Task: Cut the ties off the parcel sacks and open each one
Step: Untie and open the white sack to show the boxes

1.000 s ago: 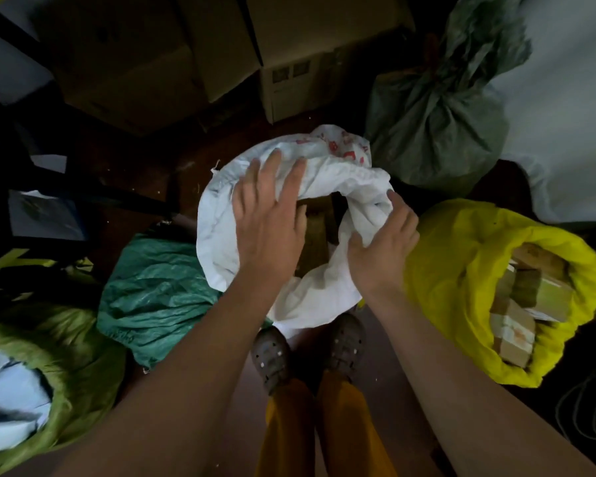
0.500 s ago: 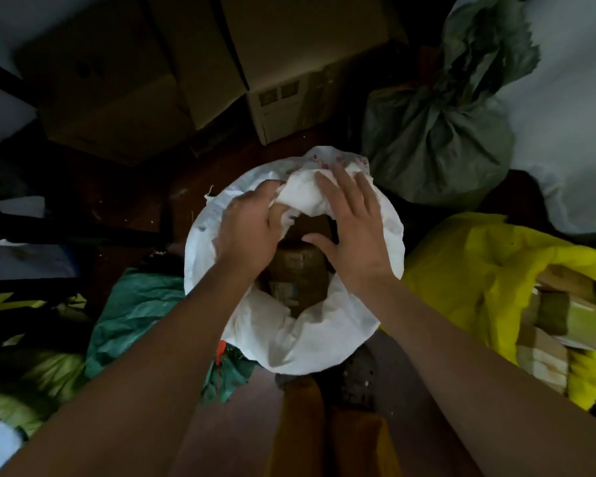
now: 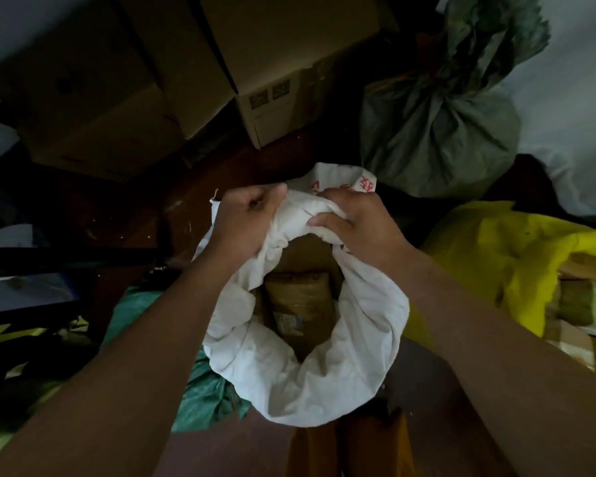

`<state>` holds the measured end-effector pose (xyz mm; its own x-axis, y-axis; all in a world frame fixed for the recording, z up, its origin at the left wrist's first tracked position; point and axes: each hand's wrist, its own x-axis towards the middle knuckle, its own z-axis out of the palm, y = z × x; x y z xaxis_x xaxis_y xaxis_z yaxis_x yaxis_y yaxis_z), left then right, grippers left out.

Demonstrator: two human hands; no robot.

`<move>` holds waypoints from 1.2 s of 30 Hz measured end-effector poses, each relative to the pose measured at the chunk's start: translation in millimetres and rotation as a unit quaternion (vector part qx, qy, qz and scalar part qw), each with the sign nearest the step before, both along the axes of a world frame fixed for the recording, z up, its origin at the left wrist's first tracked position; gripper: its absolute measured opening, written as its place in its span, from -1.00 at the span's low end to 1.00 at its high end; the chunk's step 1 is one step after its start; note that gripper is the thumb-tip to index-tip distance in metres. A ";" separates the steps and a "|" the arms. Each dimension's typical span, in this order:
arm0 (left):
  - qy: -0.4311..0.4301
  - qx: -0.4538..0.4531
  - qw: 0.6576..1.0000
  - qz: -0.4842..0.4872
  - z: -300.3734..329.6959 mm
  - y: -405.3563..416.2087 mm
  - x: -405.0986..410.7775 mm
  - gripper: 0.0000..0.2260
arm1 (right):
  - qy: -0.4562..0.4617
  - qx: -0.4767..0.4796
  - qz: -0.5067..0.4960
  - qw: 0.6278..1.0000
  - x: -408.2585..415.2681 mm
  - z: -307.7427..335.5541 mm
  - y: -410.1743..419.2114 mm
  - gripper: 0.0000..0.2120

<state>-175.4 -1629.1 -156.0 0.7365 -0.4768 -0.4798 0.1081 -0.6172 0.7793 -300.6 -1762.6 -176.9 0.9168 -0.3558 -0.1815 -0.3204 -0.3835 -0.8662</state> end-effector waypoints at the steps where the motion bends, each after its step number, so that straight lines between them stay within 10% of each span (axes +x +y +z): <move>1: -0.007 0.008 1.000 0.000 -0.2 0.6 -0.6 -0.83 | 0.012 0.025 -0.005 1.000 0.6 2.0 -1.7 -0.81; 4: -0.127 0.042 0.990 -0.036 5.4 6.6 -8.8 -0.79 | 0.040 0.064 -0.063 0.995 1.0 6.1 1.5 -0.76; 10: -0.437 0.231 0.859 -0.131 6.9 37.9 -63.7 -0.55 | 0.085 0.108 -0.215 0.967 -9.0 6.0 -4.6 -0.54; 13: -0.421 0.294 0.843 -0.162 -2.9 41.2 -78.8 -0.44 | 0.102 0.145 -0.271 0.946 -10.0 5.7 -7.5 -0.54; 17: -0.308 0.119 0.936 -0.121 -12.5 34.7 -56.8 -0.67 | 0.120 0.232 -0.326 0.909 -16.7 -3.1 -9.8 -0.45; 22: -0.227 0.033 0.973 -0.036 -21.4 31.5 -28.5 -0.77 | 0.162 0.184 -0.300 0.922 -12.4 -6.6 -7.6 -0.47; 26: -0.149 0.027 0.988 -0.018 -27.8 27.3 -22.3 -0.69 | 0.078 -0.033 -0.231 0.969 -11.0 -7.3 -5.0 -0.76; 30: -0.107 0.043 0.993 -0.019 -35.6 21.8 -14.9 -0.60 | -0.034 -0.220 -0.061 0.973 -12.0 -5.8 -1.6 -0.57; 36: -0.080 0.080 0.993 -0.027 -42.8 25.2 -8.7 -0.59 | 0.082 -0.320 0.132 0.935 -11.7 -6.8 7.5 -0.39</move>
<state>-184.1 -1603.9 -198.7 0.7849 -0.4450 -0.4312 -0.0457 -0.7356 0.6759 -312.4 -1755.1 -183.7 0.9663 -0.2058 -0.1548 -0.2506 -0.8901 -0.3807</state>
